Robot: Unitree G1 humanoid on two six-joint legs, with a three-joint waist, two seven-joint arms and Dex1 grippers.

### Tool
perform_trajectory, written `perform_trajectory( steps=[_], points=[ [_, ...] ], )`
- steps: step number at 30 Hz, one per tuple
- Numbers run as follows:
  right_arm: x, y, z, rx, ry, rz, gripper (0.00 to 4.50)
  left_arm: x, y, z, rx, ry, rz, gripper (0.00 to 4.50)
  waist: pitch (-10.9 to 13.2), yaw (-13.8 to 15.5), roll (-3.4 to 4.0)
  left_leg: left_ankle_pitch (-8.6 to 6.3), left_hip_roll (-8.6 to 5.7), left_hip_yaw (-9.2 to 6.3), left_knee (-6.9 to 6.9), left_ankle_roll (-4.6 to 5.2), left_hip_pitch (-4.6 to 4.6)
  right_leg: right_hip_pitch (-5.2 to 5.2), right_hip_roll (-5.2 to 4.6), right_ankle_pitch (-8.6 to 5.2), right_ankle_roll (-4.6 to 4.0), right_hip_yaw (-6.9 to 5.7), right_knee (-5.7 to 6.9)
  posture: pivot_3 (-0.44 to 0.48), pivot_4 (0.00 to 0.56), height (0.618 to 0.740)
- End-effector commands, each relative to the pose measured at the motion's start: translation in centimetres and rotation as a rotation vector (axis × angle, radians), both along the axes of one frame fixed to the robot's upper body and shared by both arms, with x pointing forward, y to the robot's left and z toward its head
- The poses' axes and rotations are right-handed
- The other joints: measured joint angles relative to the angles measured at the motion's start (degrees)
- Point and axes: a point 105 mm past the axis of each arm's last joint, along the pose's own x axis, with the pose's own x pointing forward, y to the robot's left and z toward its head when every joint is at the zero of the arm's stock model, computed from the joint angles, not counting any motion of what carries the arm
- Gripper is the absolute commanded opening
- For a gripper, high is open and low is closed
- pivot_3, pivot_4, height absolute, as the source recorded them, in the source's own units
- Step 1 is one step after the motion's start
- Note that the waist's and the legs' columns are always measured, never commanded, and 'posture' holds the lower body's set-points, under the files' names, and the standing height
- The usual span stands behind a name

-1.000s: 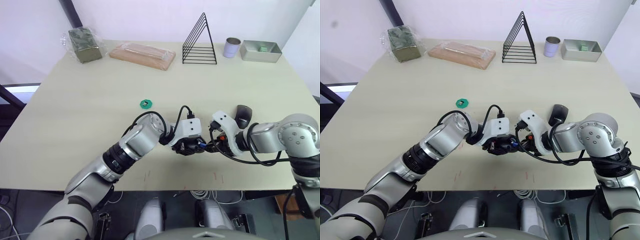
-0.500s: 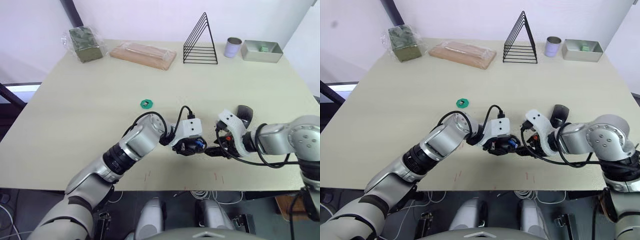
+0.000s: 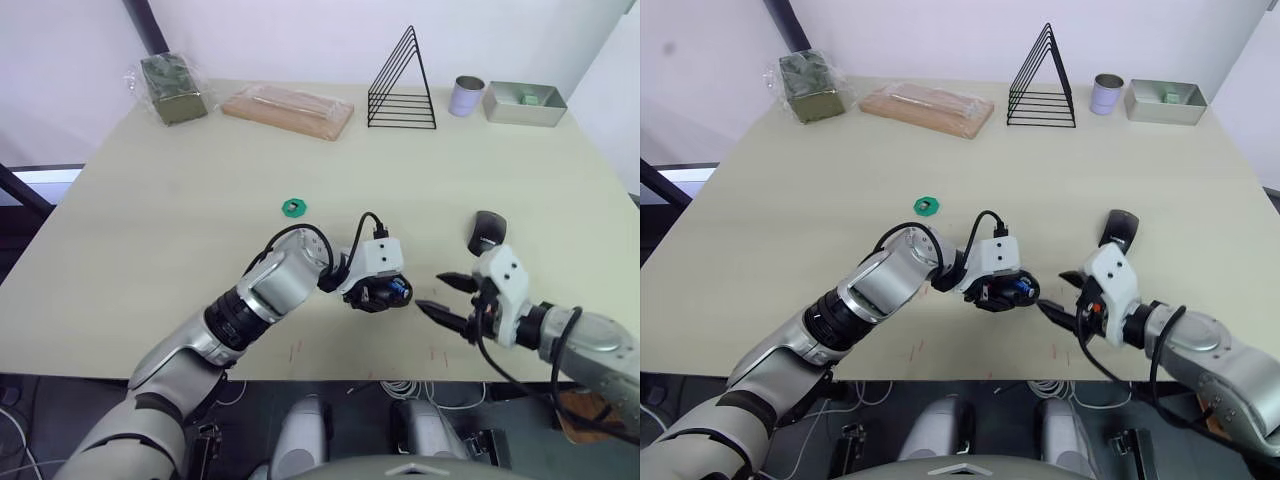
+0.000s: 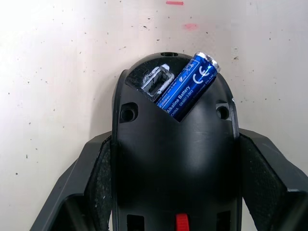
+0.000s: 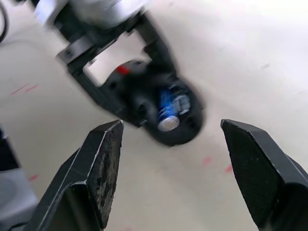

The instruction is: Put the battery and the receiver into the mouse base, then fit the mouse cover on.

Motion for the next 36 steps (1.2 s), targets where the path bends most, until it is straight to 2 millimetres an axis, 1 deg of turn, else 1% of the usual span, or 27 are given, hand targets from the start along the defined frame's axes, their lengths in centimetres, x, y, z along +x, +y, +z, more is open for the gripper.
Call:
perform_trajectory(
  steps=[1,3,4,6,7,8,13,17,26,30,34,36],
  points=[
    [0.6,0.5,0.3,0.023,-0.096,0.020,2.59,-0.5,-0.2,-0.2,0.010,0.011,-0.018,2.93,0.05,0.10,0.11,0.00,0.00,0.01,0.00,0.00,0.00,0.00,0.00,0.00,0.00,0.02,0.01,0.000,0.150,0.740],
    [0.5,0.7,-0.3,0.028,-0.103,0.038,1.83,-0.5,-0.1,-0.2,0.012,0.012,-0.018,2.93,0.07,0.21,-0.01,0.00,-0.03,0.09,0.01,0.00,0.10,0.04,-0.02,-0.02,-0.03,0.12,0.03,0.000,0.150,0.740],
    [0.6,0.8,-0.3,0.057,-0.103,0.030,1.35,-0.5,-0.1,-0.2,0.012,0.012,-0.017,2.93,0.07,0.31,-0.01,0.00,-0.03,0.09,0.01,0.00,0.11,0.05,-0.02,-0.03,-0.04,0.11,0.02,0.000,0.150,0.740],
    [0.8,1.0,-0.7,0.063,-0.112,0.039,0.73,-0.5,-0.1,-0.2,0.013,0.013,-0.017,2.93,0.07,0.25,0.00,0.00,-0.03,0.11,0.00,0.00,0.11,0.05,-0.03,-0.02,-0.04,0.14,0.02,0.000,0.150,0.740],
    [1.1,1.1,-1.0,0.065,-0.117,0.034,0.15,-0.5,-0.1,-0.2,0.014,0.013,-0.018,2.93,0.07,0.25,0.00,0.00,-0.03,0.12,0.00,0.00,0.12,0.05,-0.02,-0.02,-0.04,0.15,0.02,0.000,0.150,0.740],
    [1.3,1.1,-1.3,0.064,-0.118,0.031,0.04,-0.5,0.0,-0.3,0.016,0.014,-0.018,2.93,0.07,0.25,0.00,0.00,-0.03,0.12,0.00,0.00,0.12,0.05,-0.02,-0.02,-0.04,0.15,0.03,0.000,0.150,0.740],
    [1.9,1.2,-1.8,0.084,-0.132,0.014,0.04,-0.5,0.0,-0.4,0.018,0.015,-0.018,2.93,0.08,0.24,0.01,0.00,-0.03,0.14,-0.01,0.00,0.19,0.08,-0.01,-0.03,-0.05,0.16,0.07,0.000,0.150,0.740],
    [2.0,1.5,-2.2,0.092,-0.131,0.018,0.04,-0.6,0.1,-0.6,0.023,0.019,-0.017,2.93,0.08,0.24,0.01,0.00,-0.03,0.16,-0.01,0.00,0.20,0.08,-0.01,-0.02,-0.04,0.19,0.07,0.000,0.150,0.740],
    [2.2,2.0,-2.4,0.106,-0.134,0.024,0.04,-0.6,0.2,-0.7,0.029,0.021,-0.017,2.93,0.08,0.22,0.01,0.00,-0.03,0.18,-0.01,-0.01,0.25,0.11,-0.01,-0.02,-0.04,0.19,0.10,0.000,0.150,0.740],
    [2.4,1.8,-3.5,0.111,-0.108,0.001,0.04,-0.6,0.2,-0.7,0.029,0.020,-0.016,2.93,0.08,0.22,0.01,0.00,-0.03,0.18,-0.01,-0.01,0.26,0.12,-0.01,-0.02,-0.04,0.20,0.10,0.000,0.150,0.740],
    [2.2,2.1,-4.8,0.095,-0.080,0.011,0.04,-0.5,0.3,-0.6,0.031,0.018,-0.012,2.93,0.08,0.19,0.02,0.00,-0.03,0.20,-0.01,-0.01,0.29,0.14,-0.01,-0.02,-0.04,0.21,0.10,0.000,0.150,0.740],
    [2.1,2.2,-5.1,0.094,-0.073,0.014,0.04,-0.4,0.4,-0.6,0.032,0.017,-0.009,2.93,0.07,0.17,0.02,0.00,-0.03,0.19,-0.01,-0.01,0.34,0.17,-0.01,-0.02,-0.04,0.20,0.12,0.000,0.150,0.740]
  ],
)
